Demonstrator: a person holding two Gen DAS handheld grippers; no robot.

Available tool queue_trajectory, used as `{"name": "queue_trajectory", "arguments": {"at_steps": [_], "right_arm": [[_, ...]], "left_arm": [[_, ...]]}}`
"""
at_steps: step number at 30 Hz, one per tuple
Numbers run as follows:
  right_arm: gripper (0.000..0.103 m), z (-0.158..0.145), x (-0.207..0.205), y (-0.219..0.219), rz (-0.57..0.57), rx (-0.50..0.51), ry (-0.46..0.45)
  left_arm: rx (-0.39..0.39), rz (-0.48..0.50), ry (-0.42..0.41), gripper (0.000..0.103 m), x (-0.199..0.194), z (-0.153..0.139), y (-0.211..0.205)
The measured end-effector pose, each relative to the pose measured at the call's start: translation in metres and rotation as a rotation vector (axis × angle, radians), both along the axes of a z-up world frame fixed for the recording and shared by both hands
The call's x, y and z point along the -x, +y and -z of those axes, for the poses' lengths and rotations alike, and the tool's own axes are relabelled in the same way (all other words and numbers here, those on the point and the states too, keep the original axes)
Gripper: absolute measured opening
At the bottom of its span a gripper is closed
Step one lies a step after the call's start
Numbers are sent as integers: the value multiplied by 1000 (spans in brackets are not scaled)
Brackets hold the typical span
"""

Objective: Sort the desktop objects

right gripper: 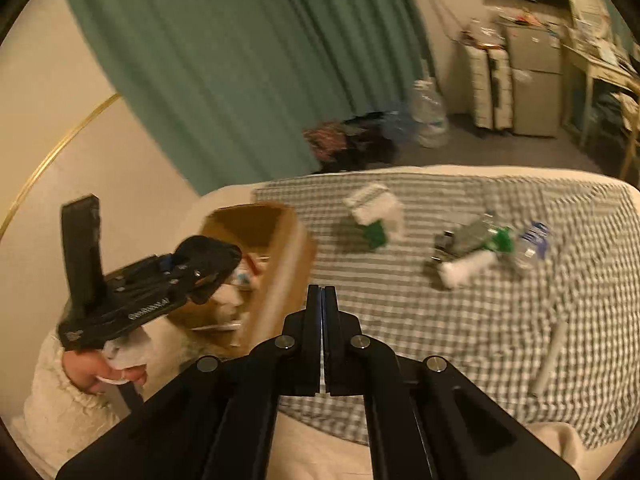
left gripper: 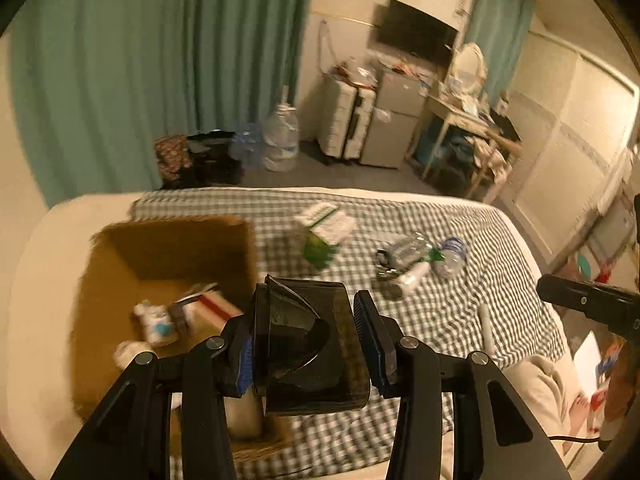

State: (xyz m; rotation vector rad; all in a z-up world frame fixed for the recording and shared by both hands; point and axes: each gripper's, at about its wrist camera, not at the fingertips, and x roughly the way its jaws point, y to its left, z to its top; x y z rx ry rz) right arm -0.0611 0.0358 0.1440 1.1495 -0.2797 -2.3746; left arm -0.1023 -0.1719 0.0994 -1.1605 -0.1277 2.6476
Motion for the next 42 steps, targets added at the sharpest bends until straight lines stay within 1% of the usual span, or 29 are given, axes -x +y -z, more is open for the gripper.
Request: {"name": "queue_trajectory", "arguments": {"at_steps": [2,4,6,8,10,13,14,15,16,17,18,20,22,24,25,26,27,28,29,30,31,33,37,38,40,42], "right_arm": [[0,6,4,-13,6,-1,-17],[0,15,9,-21,-2,11,-60],[0,23,13,-33,-6,-11,-75],[0,32,20,-49,-22,-23,-95],[0,42,27,-63,-47,-21,-120],[0,58,41,-87,-81,-65,-134],[0,62,44,-93,-81,-71,-135],[2,69,49,-96,-76,-64,-146],[6,75,52,-96,-68,-51,-161],[16,83,56,-93,-57,-34,-185],[20,92,59,-86,-42,-27,-202],[20,106,64,-64,5,-52,-208],[20,119,68,-35,71,-87,-221],[20,135,74,8,158,-128,-238],[20,141,74,34,211,-186,-238],[21,144,74,48,232,-233,-240],[28,149,73,68,248,-300,-247],[33,154,72,83,257,-340,-258],[40,160,71,105,281,-373,-273],[44,167,70,123,306,-385,-296],[44,173,70,139,329,-386,-322],[44,189,72,172,380,-373,-373],[44,216,78,200,408,-374,-438],[44,223,80,202,408,-372,-457],[44,237,83,208,395,-346,-480],[44,250,87,214,406,-339,-505]], "left_arm": [[-34,-19,-12,45,-3,7,-26],[-35,-41,-22,45,-3,17,-47],[-34,-69,-42,45,4,28,-64],[-68,-103,-71,45,12,40,-80],[-84,-126,-84,45,18,52,-90],[-76,-135,-89,46,26,69,-100],[-77,-140,-105,50,29,78,-102],[-75,-145,-122,57,31,85,-104],[-68,-154,-141,73,32,91,-105],[-62,-163,-166,79,32,99,-106],[-68,-160,-184,79,32,105,-106],[-107,-145,-208,81,30,115,-105],[-104,-149,-210,81,28,117,-101],[-70,-141,-187,81,25,113,-88],[-56,-134,-166,81,23,110,-82],[-40,-121,-139,84,20,105,-72],[-28,-111,-108,86,16,99,-60],[-24,-99,-82,94,13,95,-49],[-40,-74,-54,100,10,91,-32],[-68,-56,-41,101,7,91,-19],[-90,-46,-38,101,6,93,-6],[-114,9,-64,102,6,104,37],[-144,99,-100,102,16,128,112],[-134,111,-120,102,23,135,131],[-90,123,-151,102,39,149,164],[-67,130,-152,102,50,158,184]]}}
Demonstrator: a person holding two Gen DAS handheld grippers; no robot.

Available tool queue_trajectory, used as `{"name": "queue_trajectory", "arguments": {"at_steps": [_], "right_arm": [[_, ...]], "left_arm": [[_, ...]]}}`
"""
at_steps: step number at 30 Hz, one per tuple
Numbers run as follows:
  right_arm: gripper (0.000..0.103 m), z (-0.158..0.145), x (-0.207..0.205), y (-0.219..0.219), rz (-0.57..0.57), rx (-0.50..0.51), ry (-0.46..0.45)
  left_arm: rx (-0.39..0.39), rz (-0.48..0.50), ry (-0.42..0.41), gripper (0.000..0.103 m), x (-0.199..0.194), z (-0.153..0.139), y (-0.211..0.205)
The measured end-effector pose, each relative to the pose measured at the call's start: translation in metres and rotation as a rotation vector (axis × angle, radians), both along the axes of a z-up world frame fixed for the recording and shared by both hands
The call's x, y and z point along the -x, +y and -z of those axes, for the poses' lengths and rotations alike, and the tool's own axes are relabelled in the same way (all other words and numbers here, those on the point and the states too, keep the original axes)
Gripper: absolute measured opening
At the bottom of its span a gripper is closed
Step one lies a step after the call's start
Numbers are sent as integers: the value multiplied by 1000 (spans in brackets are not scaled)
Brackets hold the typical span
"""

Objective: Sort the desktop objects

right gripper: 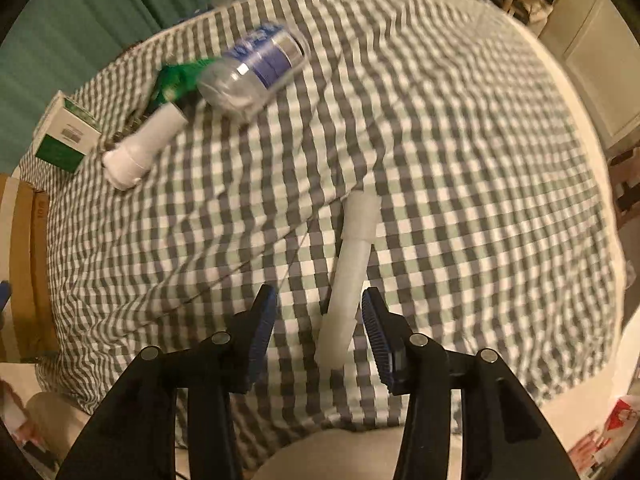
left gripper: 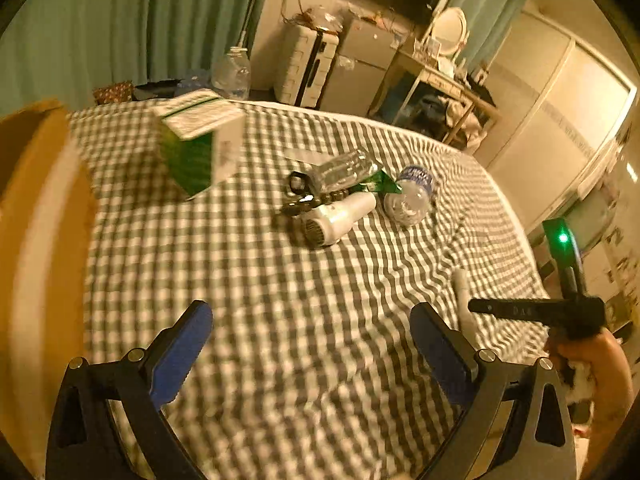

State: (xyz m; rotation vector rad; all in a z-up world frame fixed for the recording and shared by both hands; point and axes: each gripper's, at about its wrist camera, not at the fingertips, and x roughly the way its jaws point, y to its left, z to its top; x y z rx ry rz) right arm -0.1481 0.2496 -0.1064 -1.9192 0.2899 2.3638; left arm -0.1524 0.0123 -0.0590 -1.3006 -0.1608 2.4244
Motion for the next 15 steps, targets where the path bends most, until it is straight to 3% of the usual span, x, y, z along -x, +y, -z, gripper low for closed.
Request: {"name": "queue_trajectory", "arguments": {"at_steps": [7,9,10,11,15], "right_arm": [[43,27,14,-1,3,2,-42],[20,23,17,-4,-8,31,8],[15,23,19,-6,-21,72,23],[3,25,23,-9,-31,118,36],[1,22,32,-19,-55,157,105]], "left_arm": [[10,-12,-30,102,51,31,27],[48,-25,-30,102,71,37,33],[60,-27,-33,102,79,40,35],[67,-36,-30,102,87,43,37],[96,-61,-14,102,118,48,54]]}}
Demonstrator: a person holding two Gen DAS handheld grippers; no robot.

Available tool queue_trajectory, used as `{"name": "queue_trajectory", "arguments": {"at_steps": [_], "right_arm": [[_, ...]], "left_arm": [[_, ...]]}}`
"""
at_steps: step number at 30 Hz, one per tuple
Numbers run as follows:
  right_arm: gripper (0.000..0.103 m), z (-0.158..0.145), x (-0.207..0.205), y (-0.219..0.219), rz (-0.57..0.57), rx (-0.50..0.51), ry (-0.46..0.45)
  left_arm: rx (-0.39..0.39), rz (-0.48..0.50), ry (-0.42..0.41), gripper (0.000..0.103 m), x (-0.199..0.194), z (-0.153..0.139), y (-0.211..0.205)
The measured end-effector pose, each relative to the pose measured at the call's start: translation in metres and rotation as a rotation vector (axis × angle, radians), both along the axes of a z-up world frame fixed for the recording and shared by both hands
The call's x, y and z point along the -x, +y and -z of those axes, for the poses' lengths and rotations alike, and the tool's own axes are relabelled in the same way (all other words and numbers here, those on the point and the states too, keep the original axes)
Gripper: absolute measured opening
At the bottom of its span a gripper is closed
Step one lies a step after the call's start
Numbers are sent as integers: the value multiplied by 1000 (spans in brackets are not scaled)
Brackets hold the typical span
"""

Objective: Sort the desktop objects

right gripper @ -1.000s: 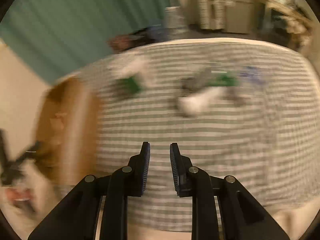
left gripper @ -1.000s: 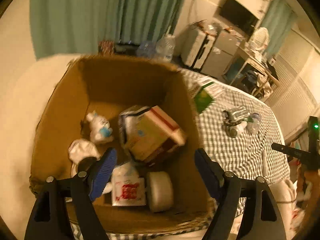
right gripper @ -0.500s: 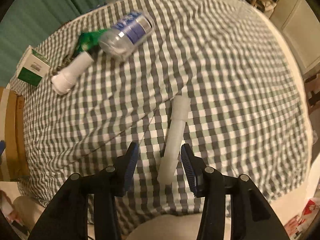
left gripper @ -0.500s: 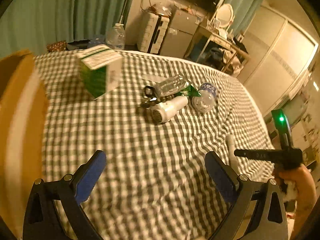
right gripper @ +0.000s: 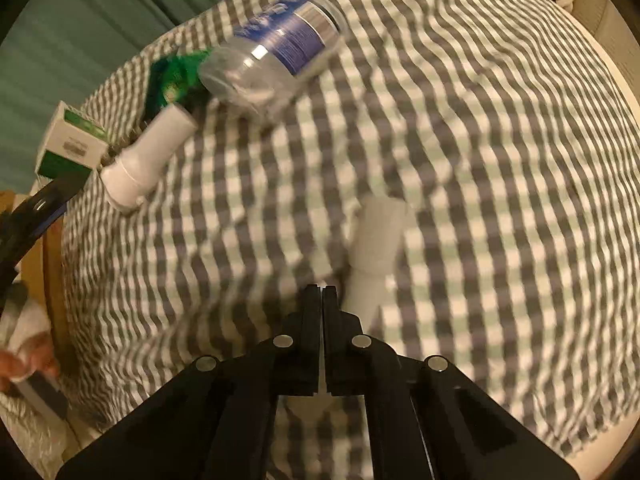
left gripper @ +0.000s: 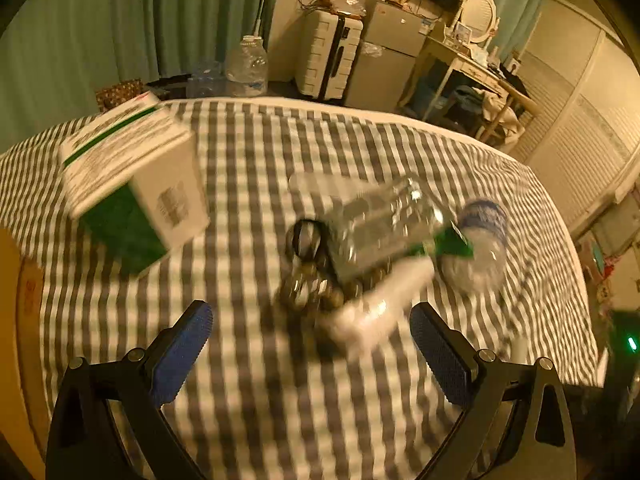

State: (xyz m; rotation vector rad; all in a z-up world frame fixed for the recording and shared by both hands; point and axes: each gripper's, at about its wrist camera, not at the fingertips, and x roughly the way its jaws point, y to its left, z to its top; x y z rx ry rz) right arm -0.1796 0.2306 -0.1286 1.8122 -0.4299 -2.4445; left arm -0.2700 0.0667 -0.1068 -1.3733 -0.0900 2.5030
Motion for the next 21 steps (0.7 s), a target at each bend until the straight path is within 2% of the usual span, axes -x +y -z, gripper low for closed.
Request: {"name": "queue_trajectory", "arguments": {"at_steps": [3,6,10,14,16,18,20,21], "right_arm": [[1,-11,-1,-2,-23,41,73],[1,-19,-5,6,-3,53,108],[1,-37,-9,28,26,29,139],[5,-35,-9,60,80,43,43],[13,-24,-16,71,106,22,-14],[29,-9,-15,65,107,-16,-66],[31,7,-13,59,112,41,-96],[31,10,-12,55,112,29,-102]], "left_arm": [[17,61,42,102,12,0,23],[40,157,63,102,24,6,49],[151,195,124,102,36,14,70],[159,213,130,102,44,19,72],[145,226,65,102,52,26,71],[101,219,21,101,58,29,63],[89,216,44,95,56,26,56],[83,227,49,91,54,24,55]]}}
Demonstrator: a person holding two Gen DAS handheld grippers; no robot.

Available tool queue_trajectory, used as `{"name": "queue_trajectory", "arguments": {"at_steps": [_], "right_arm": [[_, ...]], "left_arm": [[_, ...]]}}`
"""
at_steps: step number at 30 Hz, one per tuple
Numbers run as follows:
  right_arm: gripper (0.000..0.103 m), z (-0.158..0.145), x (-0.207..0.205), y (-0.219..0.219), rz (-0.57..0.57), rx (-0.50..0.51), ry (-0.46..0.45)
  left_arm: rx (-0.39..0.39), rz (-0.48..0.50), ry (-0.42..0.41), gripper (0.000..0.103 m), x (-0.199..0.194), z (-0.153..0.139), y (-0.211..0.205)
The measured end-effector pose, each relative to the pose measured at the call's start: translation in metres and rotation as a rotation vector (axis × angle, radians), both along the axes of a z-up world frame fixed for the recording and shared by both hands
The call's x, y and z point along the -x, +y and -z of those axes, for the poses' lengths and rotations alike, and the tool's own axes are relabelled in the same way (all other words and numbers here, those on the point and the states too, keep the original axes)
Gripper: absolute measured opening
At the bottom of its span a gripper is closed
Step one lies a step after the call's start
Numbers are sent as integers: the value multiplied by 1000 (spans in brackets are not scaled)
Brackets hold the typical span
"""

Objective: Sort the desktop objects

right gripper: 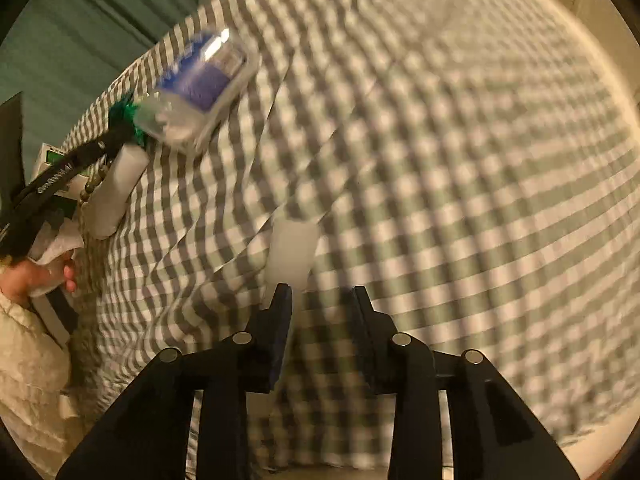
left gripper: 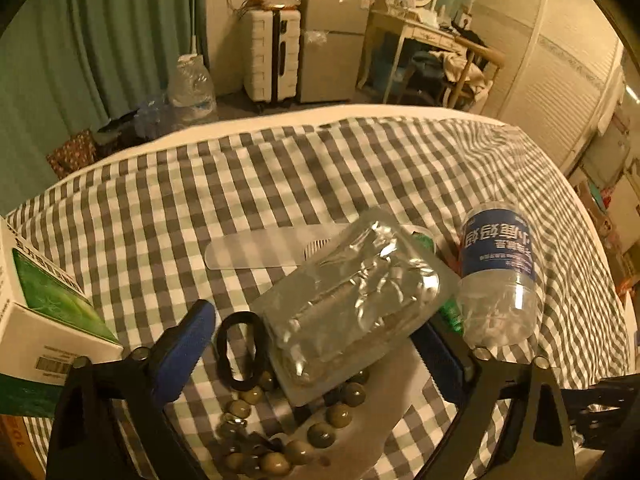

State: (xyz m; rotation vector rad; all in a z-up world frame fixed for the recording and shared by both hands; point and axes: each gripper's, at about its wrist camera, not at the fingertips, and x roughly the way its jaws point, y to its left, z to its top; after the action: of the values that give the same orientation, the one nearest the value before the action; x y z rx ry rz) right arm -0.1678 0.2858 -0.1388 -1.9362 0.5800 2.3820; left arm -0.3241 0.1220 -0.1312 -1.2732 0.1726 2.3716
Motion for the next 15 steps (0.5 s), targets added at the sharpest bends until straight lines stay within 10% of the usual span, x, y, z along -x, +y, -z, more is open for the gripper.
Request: {"name": "queue_trajectory", "arguments": {"at_steps": [2,7,15], "right_arm": [[31,-3,4,-7,-18,-31,10],[12,-7,7,-27,-67,-23,54],[11,2,9,-22,-18,120,61]], "left_arm": [[19,38,17,58,-4,-1,1],[148,120,75,35,-15,-2,13],[273,168,137,43,-12,-4,43]]}}
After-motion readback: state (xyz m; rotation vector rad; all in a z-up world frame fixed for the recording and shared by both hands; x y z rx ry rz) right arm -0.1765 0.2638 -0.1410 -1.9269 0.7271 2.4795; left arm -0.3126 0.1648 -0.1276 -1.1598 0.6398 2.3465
